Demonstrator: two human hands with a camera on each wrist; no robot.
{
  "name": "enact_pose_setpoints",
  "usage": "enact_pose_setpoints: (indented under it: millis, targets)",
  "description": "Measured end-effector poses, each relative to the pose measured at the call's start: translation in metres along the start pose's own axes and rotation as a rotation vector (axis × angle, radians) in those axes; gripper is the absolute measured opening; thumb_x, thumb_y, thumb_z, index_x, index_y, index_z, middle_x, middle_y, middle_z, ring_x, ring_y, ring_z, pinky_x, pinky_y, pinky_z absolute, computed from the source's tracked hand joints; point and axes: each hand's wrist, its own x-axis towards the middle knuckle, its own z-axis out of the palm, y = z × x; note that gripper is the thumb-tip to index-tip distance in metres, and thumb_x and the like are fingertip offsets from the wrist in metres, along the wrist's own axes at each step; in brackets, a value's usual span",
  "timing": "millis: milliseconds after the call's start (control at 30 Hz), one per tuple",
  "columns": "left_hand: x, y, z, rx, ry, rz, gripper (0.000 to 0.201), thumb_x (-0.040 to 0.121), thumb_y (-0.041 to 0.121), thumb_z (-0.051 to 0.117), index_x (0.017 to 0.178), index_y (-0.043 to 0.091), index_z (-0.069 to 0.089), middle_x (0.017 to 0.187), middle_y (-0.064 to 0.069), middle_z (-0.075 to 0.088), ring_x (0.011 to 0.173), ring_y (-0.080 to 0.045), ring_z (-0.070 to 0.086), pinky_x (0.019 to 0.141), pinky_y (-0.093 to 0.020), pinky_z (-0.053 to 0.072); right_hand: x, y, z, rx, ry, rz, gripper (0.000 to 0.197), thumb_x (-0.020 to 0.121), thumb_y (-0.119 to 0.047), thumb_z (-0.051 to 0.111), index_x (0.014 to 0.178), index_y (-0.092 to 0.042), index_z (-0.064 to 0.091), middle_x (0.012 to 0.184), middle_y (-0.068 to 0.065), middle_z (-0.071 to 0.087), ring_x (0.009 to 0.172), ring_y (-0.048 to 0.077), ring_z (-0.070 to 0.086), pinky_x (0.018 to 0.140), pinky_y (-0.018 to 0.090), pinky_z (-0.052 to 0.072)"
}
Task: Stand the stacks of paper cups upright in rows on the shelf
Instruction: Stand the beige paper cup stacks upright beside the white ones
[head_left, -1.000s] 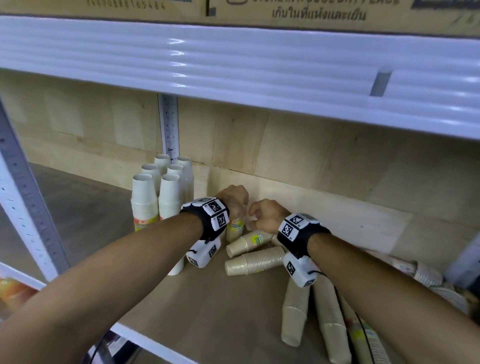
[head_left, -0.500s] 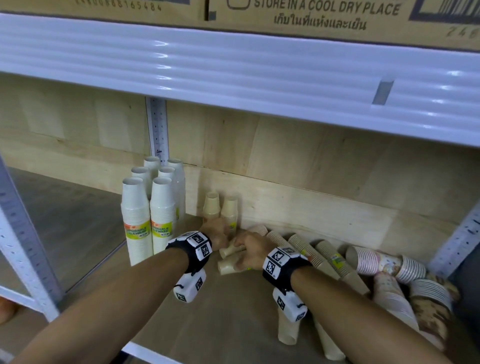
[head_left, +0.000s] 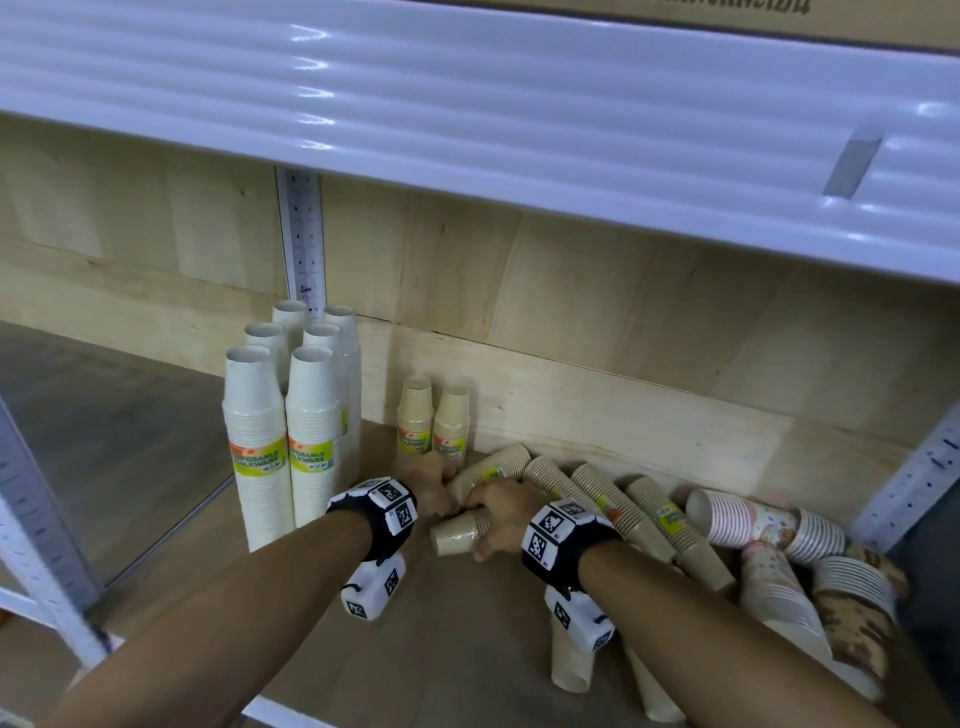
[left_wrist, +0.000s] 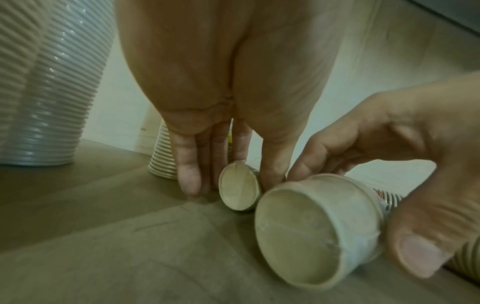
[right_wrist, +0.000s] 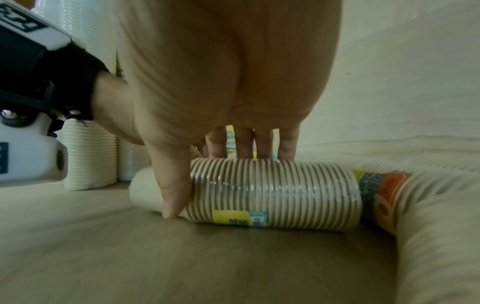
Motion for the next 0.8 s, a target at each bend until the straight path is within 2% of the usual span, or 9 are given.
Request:
enact_pose_setpoints:
  millis: [100,233,333,400,500,533,667,733,800]
  targets:
    - [-0.011,0.008,-0.005,-0.008,0.008,0.002,0.035,0.058,0.035,0.076,0.091,0.029,0.068,0.091,0.006,0.067,0.090,-0.018,0.064,0.081,-0.034,0.056,0.000,0.000,0.001,-0.015,-0.018,0.001,0.061,0.060,-0.040,0.082,0.116,-0.027,0.063,0.108,-0.003,0.067,0.097,0.022,0.063,0.084,0.034,0.051]
    - [-0.018,0.013,-0.007,-0.022,0.021,0.008,0.035,0.069,0.021,0.075,0.103,0.017,0.067,0.095,-0.001,0.066,0.094,-0.021,0.064,0.072,-0.028,0.048,0.001,0.000,0.001,-0.029,-0.027,0.005,0.061,0.060,-0.040,0.081,0.116,-0.028,0.061,0.107,-0.002,0.066,0.096,0.023,0.063,0.083,0.034,0.053]
    - [-0.019,0.014,-0.010,-0.029,0.024,0.015,0.032,0.073,0.022,0.072,0.103,0.012,0.068,0.100,-0.007,0.069,0.095,-0.024,0.065,0.075,-0.031,0.051,-0.001,0.001,-0.001,-0.007,-0.016,0.009,0.055,0.061,-0.034,0.081,0.112,-0.025,0.061,0.104,-0.001,0.065,0.092,0.022,0.063,0.079,0.035,0.054]
    - [-0.022,0.015,-0.015,-0.022,0.021,0.020,0.030,0.074,0.022,0.071,0.101,0.010,0.069,0.099,-0.008,0.069,0.095,-0.025,0.065,0.077,-0.033,0.053,-0.003,0.002,-0.004,0.026,-0.006,0.014,0.051,0.062,-0.029,0.081,0.108,-0.023,0.061,0.100,-0.001,0.063,0.089,0.022,0.062,0.072,0.032,0.053]
    - [-0.027,0.020,-0.024,0.008,0.045,0.039,0.021,0.076,0.023,0.071,0.091,0.009,0.067,0.092,-0.006,0.067,0.092,-0.024,0.066,0.075,-0.032,0.052,-0.007,0.006,-0.012,0.086,0.008,0.011,0.049,0.068,-0.021,0.078,0.113,-0.020,0.059,0.094,-0.004,0.058,0.085,0.017,0.058,0.057,0.023,0.040]
    - [-0.029,0.022,-0.027,0.018,0.062,0.046,0.019,0.076,0.024,0.070,0.089,0.010,0.067,0.090,-0.005,0.067,0.091,-0.024,0.066,0.073,-0.031,0.051,-0.010,0.006,-0.016,0.106,0.017,0.011,0.052,0.069,-0.020,0.078,0.117,-0.020,0.057,0.095,-0.004,0.058,0.085,0.016,0.057,0.056,0.022,0.037]
    - [-0.038,0.031,-0.039,0.030,0.089,0.067,0.023,0.079,0.029,0.069,0.087,0.009,0.064,0.081,-0.002,0.060,0.084,-0.023,0.063,0.066,-0.029,0.045,-0.022,0.002,-0.028,0.115,0.084,0.005,0.063,0.071,-0.021,0.076,0.129,-0.024,0.051,0.111,-0.001,0.059,0.091,0.016,0.054,0.066,0.024,0.038]
    - [-0.044,0.036,-0.046,0.033,0.096,0.079,0.026,0.080,0.032,0.069,0.088,0.008,0.064,0.079,-0.002,0.058,0.078,-0.020,0.059,0.061,-0.027,0.041,-0.028,0.000,-0.033,0.124,0.112,0.020,0.060,0.070,-0.021,0.078,0.124,-0.023,0.051,0.106,-0.001,0.057,0.093,0.020,0.056,0.068,0.027,0.040]
    - [-0.048,0.038,-0.051,0.036,0.116,0.085,0.030,0.081,0.033,0.069,0.096,0.007,0.065,0.087,-0.003,0.060,0.082,-0.021,0.058,0.064,-0.027,0.041,-0.033,-0.001,-0.039,0.136,0.137,0.030,0.054,0.069,-0.022,0.079,0.114,-0.021,0.049,0.101,0.000,0.056,0.092,0.023,0.057,0.066,0.027,0.041]
